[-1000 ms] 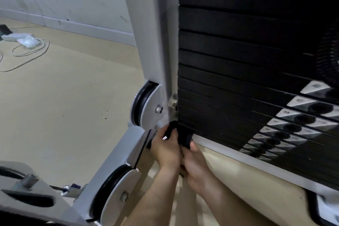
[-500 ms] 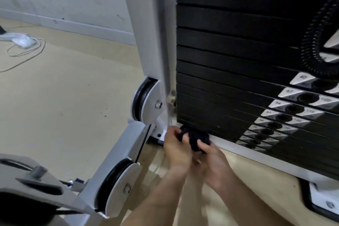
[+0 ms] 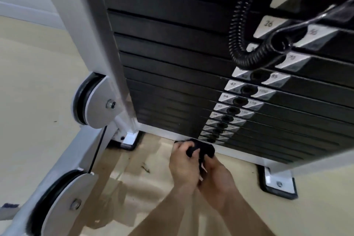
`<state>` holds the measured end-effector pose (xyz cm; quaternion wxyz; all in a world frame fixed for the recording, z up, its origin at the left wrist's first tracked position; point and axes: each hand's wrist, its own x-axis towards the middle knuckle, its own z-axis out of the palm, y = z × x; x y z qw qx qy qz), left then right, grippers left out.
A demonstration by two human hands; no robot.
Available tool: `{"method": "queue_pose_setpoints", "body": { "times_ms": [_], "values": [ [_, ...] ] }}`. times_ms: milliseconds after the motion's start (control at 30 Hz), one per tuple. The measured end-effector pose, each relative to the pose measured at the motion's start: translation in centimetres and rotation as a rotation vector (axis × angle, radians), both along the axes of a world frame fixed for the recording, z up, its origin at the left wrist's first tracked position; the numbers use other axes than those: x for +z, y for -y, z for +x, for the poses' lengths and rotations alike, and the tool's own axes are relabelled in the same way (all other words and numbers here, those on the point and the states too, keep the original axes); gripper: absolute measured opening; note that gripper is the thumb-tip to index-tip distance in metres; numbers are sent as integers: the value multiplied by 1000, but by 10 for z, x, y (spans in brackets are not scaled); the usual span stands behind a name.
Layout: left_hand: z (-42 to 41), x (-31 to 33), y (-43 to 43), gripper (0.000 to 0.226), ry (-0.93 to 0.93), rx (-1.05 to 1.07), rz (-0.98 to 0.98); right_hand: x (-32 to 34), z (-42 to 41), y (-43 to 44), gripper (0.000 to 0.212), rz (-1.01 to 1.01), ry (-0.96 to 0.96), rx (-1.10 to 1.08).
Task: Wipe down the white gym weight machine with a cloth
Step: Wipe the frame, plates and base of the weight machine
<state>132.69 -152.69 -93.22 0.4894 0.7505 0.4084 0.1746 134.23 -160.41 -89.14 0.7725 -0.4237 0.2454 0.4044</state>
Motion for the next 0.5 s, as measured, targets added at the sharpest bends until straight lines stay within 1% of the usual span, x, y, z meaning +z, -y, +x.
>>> {"method": "queue_pose_setpoints", "body": {
  "times_ms": [67, 100, 133, 167, 234, 267, 334, 367, 434, 467, 500],
  "values": [
    [5, 0, 14, 16, 1, -171, 54, -2, 7, 17, 31, -25, 29, -38],
    [6, 1, 14, 15, 30, -206, 49, -2, 10, 21, 30, -41, 37, -57],
    [5, 3, 10, 14, 67, -194, 31, -1, 12, 20, 29, -49, 37, -65],
    [4, 4, 1, 14, 94, -135, 11, -1, 13, 16, 27, -54, 41, -46],
    [-1, 0, -24, 19, 114, 86, -10, 3, 11, 0, 24, -84, 65, 43],
    [-5, -2, -38, 18, 122, 210, -31, 5, 9, -10, 22, -115, 100, 118],
    [-10, -5, -57, 14, 125, 400, -89, 10, 8, -24, 22, -219, 252, 326],
    [-8, -5, -58, 13, 89, 435, -102, 15, 10, -27, 22, -300, 342, 440],
    [1, -2, -43, 12, 20, 434, -143, 23, 22, -20, 26, -485, 513, 656],
    [8, 0, -28, 12, 21, 420, -176, 28, 29, -10, 28, -561, 574, 775],
    [14, 2, -12, 13, 22, 399, -211, 35, 36, 4, 30, -635, 595, 878]
  ]
}}
